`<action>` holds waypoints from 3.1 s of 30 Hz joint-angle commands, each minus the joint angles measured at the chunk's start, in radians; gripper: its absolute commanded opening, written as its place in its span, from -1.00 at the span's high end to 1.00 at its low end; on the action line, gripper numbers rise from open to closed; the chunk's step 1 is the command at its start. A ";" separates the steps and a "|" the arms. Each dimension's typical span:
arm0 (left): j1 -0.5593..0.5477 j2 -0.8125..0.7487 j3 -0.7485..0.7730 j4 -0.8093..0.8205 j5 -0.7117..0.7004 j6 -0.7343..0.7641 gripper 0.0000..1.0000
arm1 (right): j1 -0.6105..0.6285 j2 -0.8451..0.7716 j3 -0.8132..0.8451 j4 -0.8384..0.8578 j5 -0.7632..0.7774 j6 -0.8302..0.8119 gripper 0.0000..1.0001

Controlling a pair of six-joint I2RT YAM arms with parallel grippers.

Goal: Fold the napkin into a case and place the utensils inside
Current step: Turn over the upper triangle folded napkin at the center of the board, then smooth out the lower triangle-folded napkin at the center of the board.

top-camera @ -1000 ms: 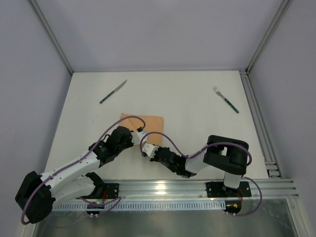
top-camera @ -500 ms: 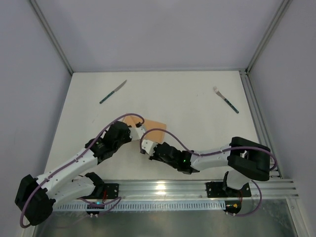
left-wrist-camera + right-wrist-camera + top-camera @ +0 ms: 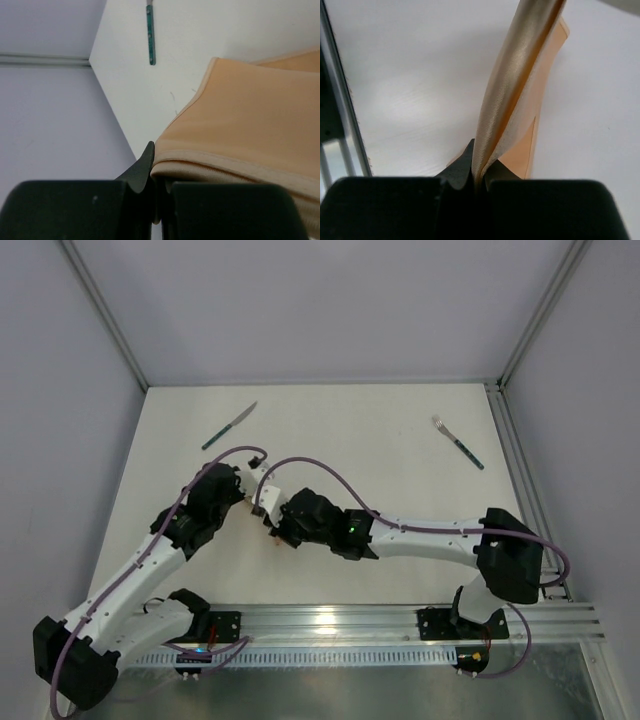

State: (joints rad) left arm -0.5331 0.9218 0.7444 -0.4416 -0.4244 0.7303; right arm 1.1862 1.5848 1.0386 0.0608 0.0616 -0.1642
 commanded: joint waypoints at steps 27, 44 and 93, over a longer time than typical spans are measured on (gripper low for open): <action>0.406 0.058 0.280 0.007 -0.062 0.392 1.00 | 0.085 0.549 0.768 0.220 -0.374 0.837 0.92; 0.254 0.570 0.263 0.236 0.112 0.409 1.00 | -0.151 0.402 0.121 0.551 -0.442 1.133 0.92; 0.194 0.801 0.624 -0.207 0.363 -0.230 0.07 | -0.481 0.142 -0.370 0.356 -0.459 1.049 0.91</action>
State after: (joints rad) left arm -0.4511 1.8351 1.4097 -0.4572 -0.2501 0.6682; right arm 0.7219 1.7805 0.6769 0.4240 -0.3740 0.9279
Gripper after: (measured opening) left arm 0.461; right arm 0.050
